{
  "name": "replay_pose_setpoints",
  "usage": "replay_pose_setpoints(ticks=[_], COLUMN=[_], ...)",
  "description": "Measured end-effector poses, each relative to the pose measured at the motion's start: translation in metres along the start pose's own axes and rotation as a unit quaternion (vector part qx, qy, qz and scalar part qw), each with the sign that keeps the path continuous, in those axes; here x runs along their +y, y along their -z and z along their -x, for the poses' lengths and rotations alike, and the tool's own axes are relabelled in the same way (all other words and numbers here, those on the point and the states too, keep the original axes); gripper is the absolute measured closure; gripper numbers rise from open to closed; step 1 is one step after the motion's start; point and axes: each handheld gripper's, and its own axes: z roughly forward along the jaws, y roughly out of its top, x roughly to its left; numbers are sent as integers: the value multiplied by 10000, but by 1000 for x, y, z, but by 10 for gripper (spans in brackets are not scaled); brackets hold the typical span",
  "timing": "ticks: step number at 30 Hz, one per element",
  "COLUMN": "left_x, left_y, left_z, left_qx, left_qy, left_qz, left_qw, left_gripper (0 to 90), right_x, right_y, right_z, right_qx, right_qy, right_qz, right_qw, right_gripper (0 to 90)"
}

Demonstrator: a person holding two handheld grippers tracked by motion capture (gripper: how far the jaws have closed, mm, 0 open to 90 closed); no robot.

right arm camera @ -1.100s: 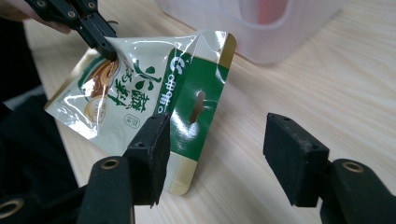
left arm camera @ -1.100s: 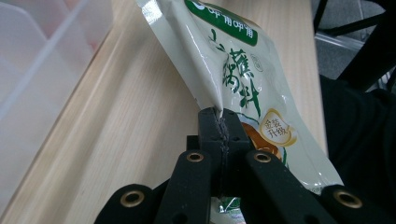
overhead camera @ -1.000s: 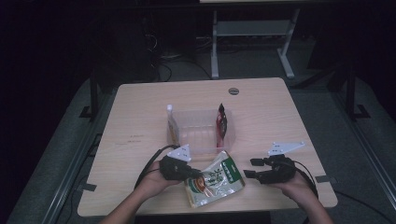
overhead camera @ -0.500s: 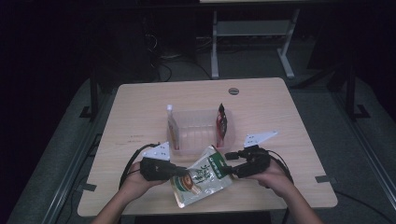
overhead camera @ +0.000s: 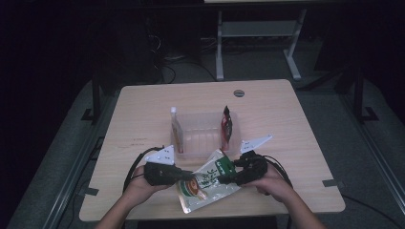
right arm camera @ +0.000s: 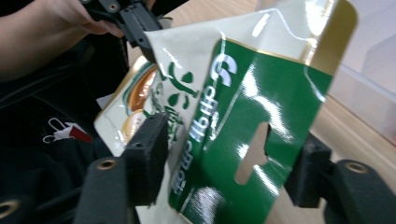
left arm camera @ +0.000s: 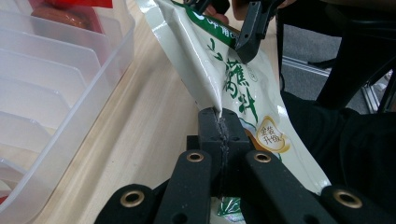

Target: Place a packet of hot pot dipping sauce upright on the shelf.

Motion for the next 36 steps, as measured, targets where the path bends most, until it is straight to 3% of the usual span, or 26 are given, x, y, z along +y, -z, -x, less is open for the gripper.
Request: replay_pose_setpoints(ticks=[9, 19, 31, 36], left_x=[-3, -5, -8, -6], left_y=[-1, -2, -10, -7], left_z=[-5, -9, -11, -13], left_qx=[81, 209, 324, 413], left_qy=[36, 6, 53, 142], left_qz=[-39, -35, -92, 78], left_qw=[10000, 9998, 9994, 9990], left_gripper=[900, 898, 832, 692], right_x=[0, 2, 5, 7], right_y=[2, 4, 8, 11], right_z=[-3, -6, -12, -15], right_qx=[67, 218, 454, 491], right_qy=[37, 161, 162, 206], right_qz=[15, 70, 384, 508], right_qw=[10000, 9996, 9981, 9973], right_gripper=[659, 856, 891, 896])
